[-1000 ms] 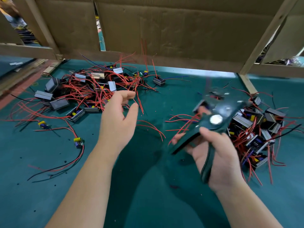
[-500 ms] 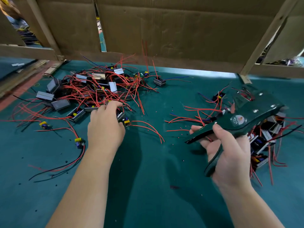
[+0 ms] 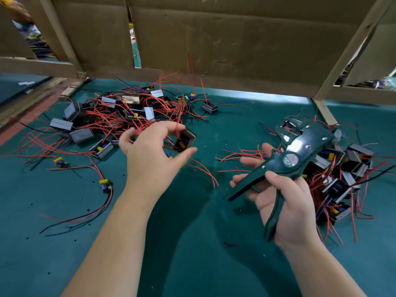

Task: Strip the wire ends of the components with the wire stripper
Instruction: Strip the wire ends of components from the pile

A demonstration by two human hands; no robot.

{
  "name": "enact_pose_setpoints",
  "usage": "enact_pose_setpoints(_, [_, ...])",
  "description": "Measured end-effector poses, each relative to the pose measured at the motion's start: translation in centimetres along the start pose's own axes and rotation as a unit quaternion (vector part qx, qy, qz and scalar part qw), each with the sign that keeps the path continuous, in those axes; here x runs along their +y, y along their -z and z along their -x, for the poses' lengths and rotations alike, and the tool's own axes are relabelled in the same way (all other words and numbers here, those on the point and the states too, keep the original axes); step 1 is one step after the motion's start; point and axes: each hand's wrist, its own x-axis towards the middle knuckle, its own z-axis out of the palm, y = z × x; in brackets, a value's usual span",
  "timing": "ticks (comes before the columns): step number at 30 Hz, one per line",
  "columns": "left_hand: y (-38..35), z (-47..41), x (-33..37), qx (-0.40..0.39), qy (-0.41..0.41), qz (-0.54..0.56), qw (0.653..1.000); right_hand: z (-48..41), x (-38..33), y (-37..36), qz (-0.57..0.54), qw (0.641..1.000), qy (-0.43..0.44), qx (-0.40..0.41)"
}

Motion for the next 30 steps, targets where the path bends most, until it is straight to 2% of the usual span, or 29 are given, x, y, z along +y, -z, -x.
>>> enact_pose_setpoints(3, [-0.6,0.3,0.6,-0.036,-0.095,0.001,0.995,0.1,0.1,-0.3,-0.029,0.999,-0.032,-0.032])
enact_pose_setpoints(5, [-0.9,0.5,0.9,-0.049,-0.129,-0.027,0.990,0.2,0.1,-0.5,-0.030,0.997,-0.053,-0.053])
enact_pose_setpoints(9, [-1.1,0.8,1.3,-0.067,-0.133,-0.075,0.986,0.4,0.4,-0.7,-0.044,0.992,-0.070,-0.092])
enact_pose_setpoints(14, [-1.2,1.2,1.9,-0.157,-0.146,-0.028,0.976,0.5,0.7,-1.0,-0.054,0.990,-0.085,-0.101])
enact_pose_setpoints(17, [-1.3,1.4,2.1,-0.185,-0.149,-0.018,0.971,0.4,0.8,-1.2,-0.057,0.988,-0.103,-0.099])
enact_pose_setpoints(21, [-1.3,1.5,2.3,-0.236,-0.118,-0.001,0.964,0.3,0.6,-1.3,-0.063,0.987,-0.122,-0.080])
enact_pose_setpoints(25, [-1.2,1.4,2.4,-0.299,-0.077,0.066,0.949,0.3,0.2,-1.7,-0.085,0.981,-0.144,-0.101])
enact_pose_setpoints(28, [-1.0,1.5,2.4,-0.345,0.018,0.217,0.913,0.2,0.0,-1.8,-0.095,0.978,-0.151,-0.113])
enact_pose_setpoints(30, [-1.0,1.6,2.5,-0.337,0.079,0.286,0.893,0.3,0.1,-1.8,-0.086,0.978,-0.152,-0.112])
